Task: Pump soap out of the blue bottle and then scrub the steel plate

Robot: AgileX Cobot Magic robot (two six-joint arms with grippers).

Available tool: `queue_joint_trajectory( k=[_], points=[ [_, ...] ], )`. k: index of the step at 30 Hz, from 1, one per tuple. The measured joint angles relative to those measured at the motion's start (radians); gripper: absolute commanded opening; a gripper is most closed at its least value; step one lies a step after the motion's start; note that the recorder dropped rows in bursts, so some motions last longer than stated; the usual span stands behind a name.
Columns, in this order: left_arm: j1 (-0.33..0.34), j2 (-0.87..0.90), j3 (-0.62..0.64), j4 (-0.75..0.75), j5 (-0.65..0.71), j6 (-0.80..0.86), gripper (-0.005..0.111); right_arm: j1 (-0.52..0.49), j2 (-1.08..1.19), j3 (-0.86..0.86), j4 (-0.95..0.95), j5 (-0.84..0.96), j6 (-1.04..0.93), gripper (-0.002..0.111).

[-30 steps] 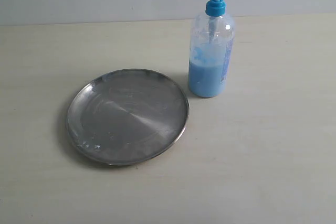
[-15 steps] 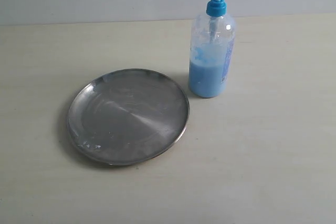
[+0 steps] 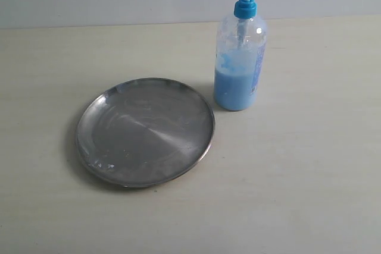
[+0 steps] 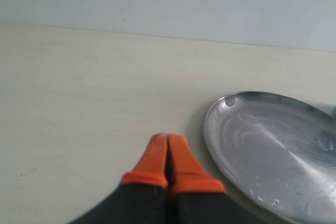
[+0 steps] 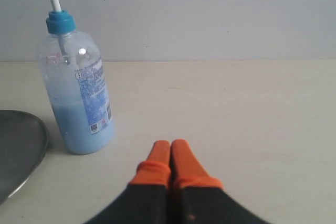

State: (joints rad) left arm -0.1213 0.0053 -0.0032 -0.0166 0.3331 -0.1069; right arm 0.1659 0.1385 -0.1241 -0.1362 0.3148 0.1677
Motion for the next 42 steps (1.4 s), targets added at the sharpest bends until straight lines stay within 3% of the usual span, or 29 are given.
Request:
queue_joint_trajectory(
  k=[30, 42],
  points=[
    [0.0, 0.0, 0.0, 0.0, 0.0, 0.0, 0.0, 0.0, 0.491, -0.38, 0.0, 0.0, 0.0, 0.0],
    [0.0, 0.0, 0.0, 0.0, 0.0, 0.0, 0.0, 0.0, 0.534, -0.404, 0.002, -0.011, 0.0, 0.0]
  ],
)
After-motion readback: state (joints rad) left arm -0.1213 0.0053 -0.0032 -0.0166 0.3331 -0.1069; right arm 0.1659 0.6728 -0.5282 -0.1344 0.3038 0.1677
